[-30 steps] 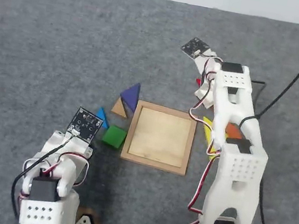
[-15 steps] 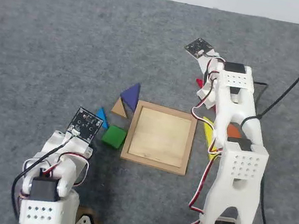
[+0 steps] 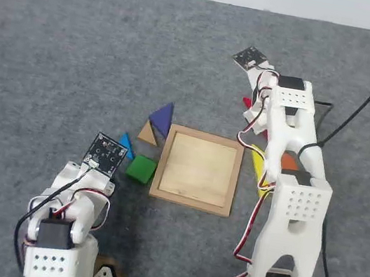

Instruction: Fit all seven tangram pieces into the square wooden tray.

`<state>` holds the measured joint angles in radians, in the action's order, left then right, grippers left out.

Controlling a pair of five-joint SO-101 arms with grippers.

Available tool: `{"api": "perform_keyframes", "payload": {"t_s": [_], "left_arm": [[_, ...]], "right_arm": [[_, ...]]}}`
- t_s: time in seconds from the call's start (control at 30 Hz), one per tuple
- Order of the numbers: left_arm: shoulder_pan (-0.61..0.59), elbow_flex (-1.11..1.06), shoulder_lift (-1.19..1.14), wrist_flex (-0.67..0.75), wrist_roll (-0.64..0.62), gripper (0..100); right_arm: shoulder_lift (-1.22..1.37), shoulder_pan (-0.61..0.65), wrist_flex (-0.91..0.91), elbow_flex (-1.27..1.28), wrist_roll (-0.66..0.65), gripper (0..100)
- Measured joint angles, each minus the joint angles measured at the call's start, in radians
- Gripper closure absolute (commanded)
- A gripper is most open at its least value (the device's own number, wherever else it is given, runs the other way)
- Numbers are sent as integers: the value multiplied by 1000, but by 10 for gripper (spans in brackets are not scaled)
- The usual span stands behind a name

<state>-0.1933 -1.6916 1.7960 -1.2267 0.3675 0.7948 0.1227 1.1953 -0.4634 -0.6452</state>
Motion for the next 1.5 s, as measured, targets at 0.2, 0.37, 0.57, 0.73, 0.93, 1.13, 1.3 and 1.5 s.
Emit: {"api": "perform_keyframes", "payload": {"t_s": [0.2,0.37,0.57,0.73,0.93,1.13,1.3,1.5], "left_arm": [[0,0,0,0,0,892],[0,0,0,0,0,892],[0,0,0,0,0,892],[0,0,0,0,0,892],[0,0,0,0,0,892],[0,0,0,0,0,892],[0,0,0,0,0,892],[0,0,0,0,0,892]], "right_arm": [[-2,0,0,0,8,753],[-40,0,28,18,46,753],[-109,-3,110,20,55,753],[-178,25,135,21,61,749],[-206,74,146,21,55,639],[-98,64,129,21,0,651],[-64,11,69,21,-2,652],[12,-6,52,-31,-5,656]]}}
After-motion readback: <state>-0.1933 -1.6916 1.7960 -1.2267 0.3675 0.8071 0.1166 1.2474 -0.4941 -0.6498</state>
